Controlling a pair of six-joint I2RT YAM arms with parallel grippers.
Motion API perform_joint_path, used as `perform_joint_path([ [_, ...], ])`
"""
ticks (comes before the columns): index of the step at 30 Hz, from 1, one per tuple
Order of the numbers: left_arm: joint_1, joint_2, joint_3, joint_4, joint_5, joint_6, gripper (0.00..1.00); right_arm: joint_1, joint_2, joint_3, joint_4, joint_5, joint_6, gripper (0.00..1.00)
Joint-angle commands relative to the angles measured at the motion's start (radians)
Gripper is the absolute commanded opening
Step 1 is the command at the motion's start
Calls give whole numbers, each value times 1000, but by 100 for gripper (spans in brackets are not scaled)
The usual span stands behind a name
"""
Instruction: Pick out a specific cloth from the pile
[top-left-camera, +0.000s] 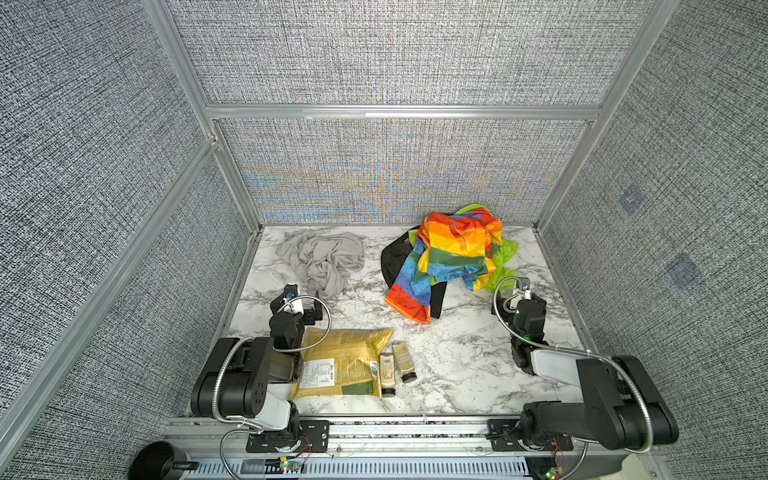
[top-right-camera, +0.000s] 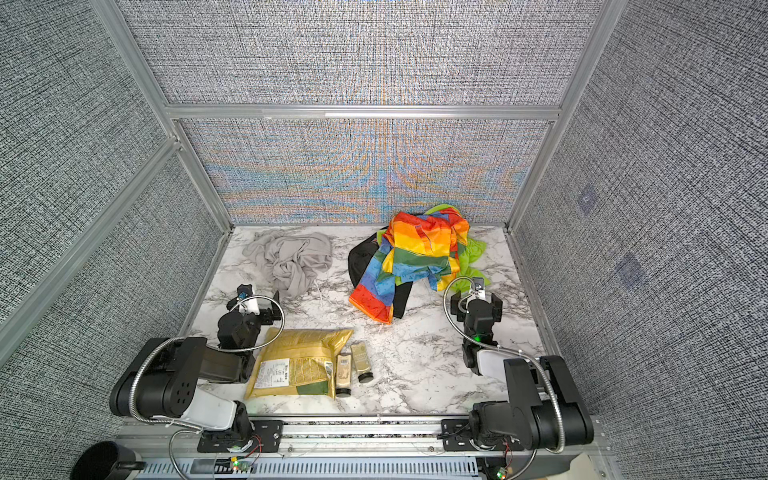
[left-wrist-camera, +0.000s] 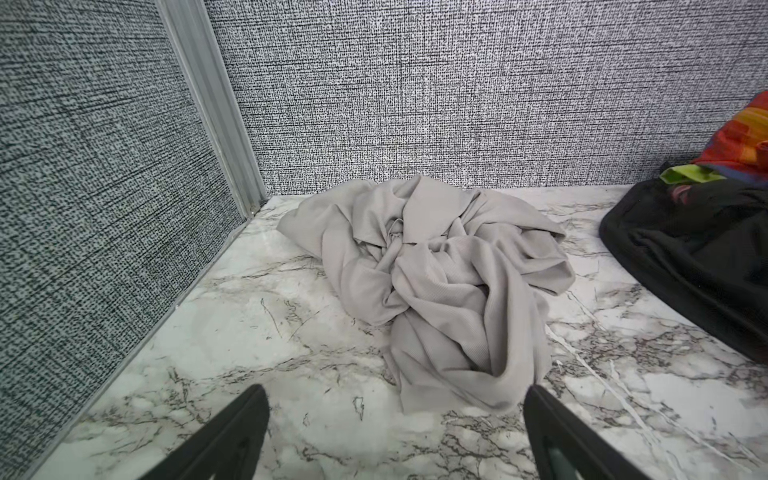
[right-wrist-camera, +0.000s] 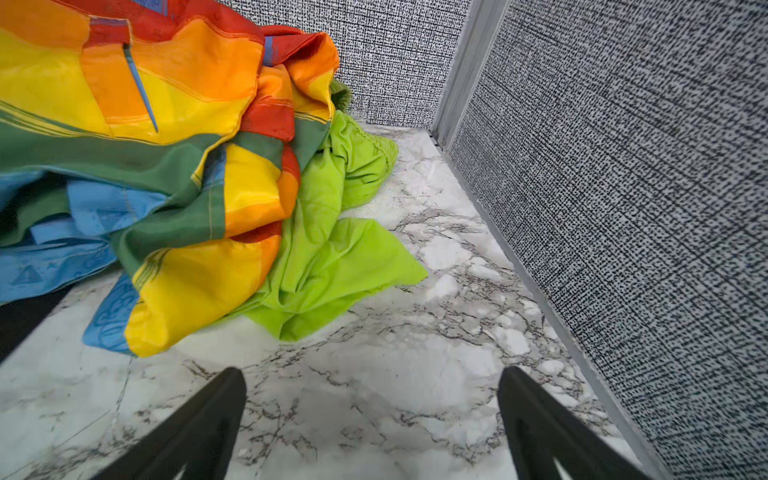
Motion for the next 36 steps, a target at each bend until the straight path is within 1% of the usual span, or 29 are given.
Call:
perform_joint_path([
  [1, -1, 2, 1, 56, -30, -7, 99, -17, 45, -10, 164, -45, 34, 99],
  [6, -1, 1, 3, 53, -30, -7, 99, -31, 160, -8, 284, -117, 24, 99],
  [8, -1, 0, 4, 52, -28, -7, 99, -51, 152, 47, 168, -165, 31, 99],
  [9, -2, 0, 3, 53, -29, -7, 99, -53, 134, 54, 110, -166, 33, 99],
  [11, -2, 1, 3, 53, -29, -7, 99, -54, 153, 35, 181, -171, 29, 99],
  [14, -1, 1, 4, 53, -28, -7, 99, -53, 137, 53, 120, -174, 28, 99],
  [15, -2, 2, 4, 53, -28, -7, 99, -52, 143, 49, 143, -174, 26, 99],
  [20, -2, 1, 2, 52, -29, -7, 99, -52, 138, 51, 131, -174, 26, 99],
  [23, -1, 1, 4, 51, -28, -7, 99, -62, 130, 31, 157, -186, 37, 99],
  [24, -2, 2, 4, 52, -28, -7, 99, -69, 119, 6, 192, -197, 42, 99],
  [27, -1, 2, 3, 52, -28, -7, 99, -75, 122, -43, 283, -268, 20, 99],
  [30, -1, 1, 4, 53, -29, -7, 99, -74, 130, 4, 203, -345, -16, 99],
  [31, -2, 0, 3, 52, -28, -7, 99, -74, 135, 26, 170, -348, -20, 99],
  [33, -2, 2, 4, 52, -28, -7, 99, -74, 146, 73, 98, -334, -10, 99],
  [36, -1, 1, 4, 51, -29, -6, 99, -72, 143, 65, 111, -286, 4, 99],
])
